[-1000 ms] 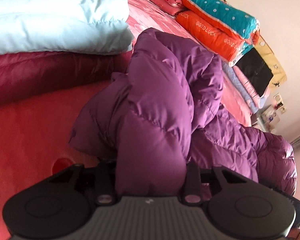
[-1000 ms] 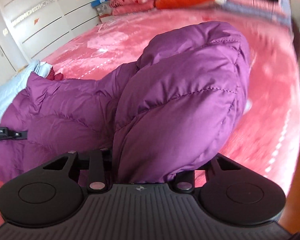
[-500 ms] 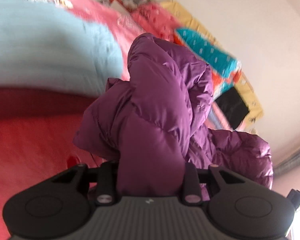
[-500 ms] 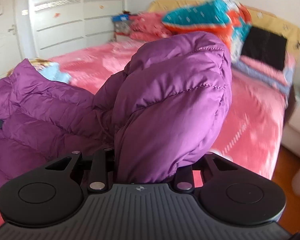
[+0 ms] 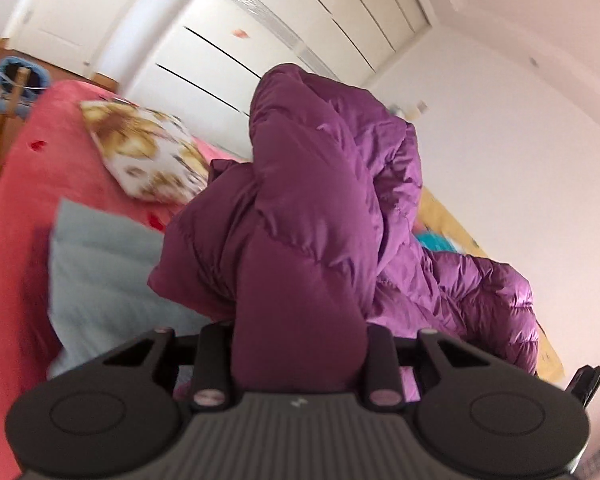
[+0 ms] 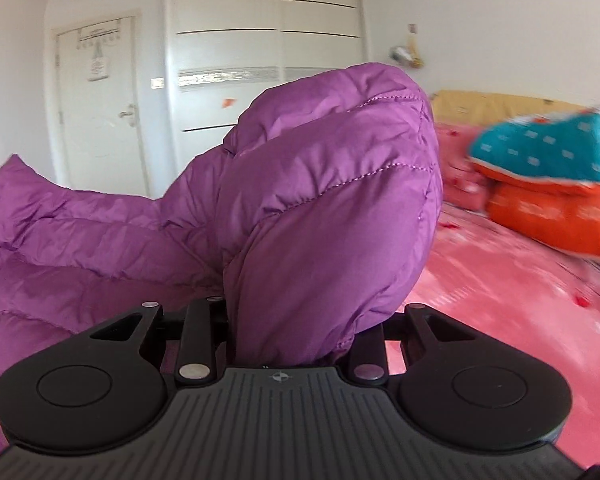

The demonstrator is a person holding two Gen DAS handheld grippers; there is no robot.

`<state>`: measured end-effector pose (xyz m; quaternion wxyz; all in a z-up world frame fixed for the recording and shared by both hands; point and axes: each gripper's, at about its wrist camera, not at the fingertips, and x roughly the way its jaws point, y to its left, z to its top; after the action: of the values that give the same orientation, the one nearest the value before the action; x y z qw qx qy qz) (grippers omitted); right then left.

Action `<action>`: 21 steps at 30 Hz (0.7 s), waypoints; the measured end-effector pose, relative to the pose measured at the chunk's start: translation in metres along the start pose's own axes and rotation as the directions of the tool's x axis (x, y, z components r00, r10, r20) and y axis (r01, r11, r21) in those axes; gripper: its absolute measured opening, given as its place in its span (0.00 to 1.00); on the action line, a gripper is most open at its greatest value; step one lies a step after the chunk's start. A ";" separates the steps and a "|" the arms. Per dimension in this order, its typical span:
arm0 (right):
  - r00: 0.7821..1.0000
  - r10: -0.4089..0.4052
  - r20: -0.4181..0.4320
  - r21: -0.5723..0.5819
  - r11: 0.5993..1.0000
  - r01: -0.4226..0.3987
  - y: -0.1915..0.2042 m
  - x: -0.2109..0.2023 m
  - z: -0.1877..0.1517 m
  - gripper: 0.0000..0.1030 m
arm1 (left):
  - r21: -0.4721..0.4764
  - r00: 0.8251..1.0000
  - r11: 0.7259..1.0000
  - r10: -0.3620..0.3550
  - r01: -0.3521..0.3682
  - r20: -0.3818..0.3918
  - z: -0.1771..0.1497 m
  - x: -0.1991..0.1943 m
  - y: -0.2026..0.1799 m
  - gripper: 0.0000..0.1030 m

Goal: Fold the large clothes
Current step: 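Carry the bundle onto the light-blue quilt stack and open both grippers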

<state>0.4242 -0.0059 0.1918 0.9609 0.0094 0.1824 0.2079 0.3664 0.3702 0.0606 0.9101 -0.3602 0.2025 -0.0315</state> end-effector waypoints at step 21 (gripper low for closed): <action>0.981 -0.145 -0.129 0.018 0.989 0.149 0.051 0.192 -0.011 1.00 | -0.110 0.969 0.971 0.226 -0.214 0.105 -0.001 0.051 0.124 0.72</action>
<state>0.5626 0.1178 0.1202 0.9598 -0.0039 0.2466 0.1341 0.4018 0.4511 -0.0401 0.8994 -0.3809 0.1891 0.1008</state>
